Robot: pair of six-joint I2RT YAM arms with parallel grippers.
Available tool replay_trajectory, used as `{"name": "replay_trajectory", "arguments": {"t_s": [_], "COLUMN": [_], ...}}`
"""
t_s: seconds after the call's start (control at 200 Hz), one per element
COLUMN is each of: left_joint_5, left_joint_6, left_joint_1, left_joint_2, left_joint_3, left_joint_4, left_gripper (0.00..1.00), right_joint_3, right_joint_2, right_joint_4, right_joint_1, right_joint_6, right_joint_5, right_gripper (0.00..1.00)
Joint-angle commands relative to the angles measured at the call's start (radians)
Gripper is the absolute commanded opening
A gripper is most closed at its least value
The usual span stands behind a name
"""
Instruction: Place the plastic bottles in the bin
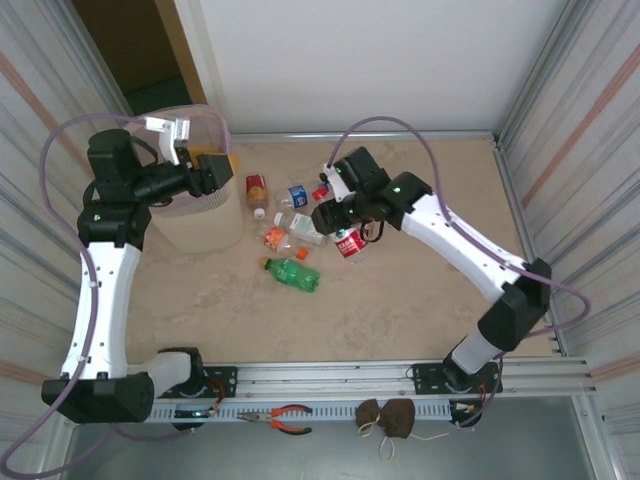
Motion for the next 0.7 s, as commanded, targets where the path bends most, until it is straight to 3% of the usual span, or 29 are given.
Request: {"name": "replay_trajectory", "arguments": {"t_s": [0.0, 0.391, 0.696], "left_joint_5": [-0.008, -0.012, 0.025], "left_joint_6": [0.019, 0.076, 0.066], "left_joint_1": [-0.076, -0.368, -0.479], "left_joint_2": [-0.034, -0.062, -0.034], "left_joint_3": [-0.032, -0.166, -0.214], "left_joint_4": [0.097, 0.315, 0.444], "left_gripper": [0.74, 0.81, 0.85], "right_joint_3": [-0.049, -0.225, -0.286], "right_joint_2": [-0.103, -0.341, -0.421], "right_joint_4": [0.172, 0.598, 0.787], "right_joint_1": [0.001, 0.001, 0.001], "right_joint_6": [0.067, 0.201, 0.238], "right_joint_5": [-0.015, -0.027, -0.118], "right_gripper": [0.60, 0.60, 0.60]}}
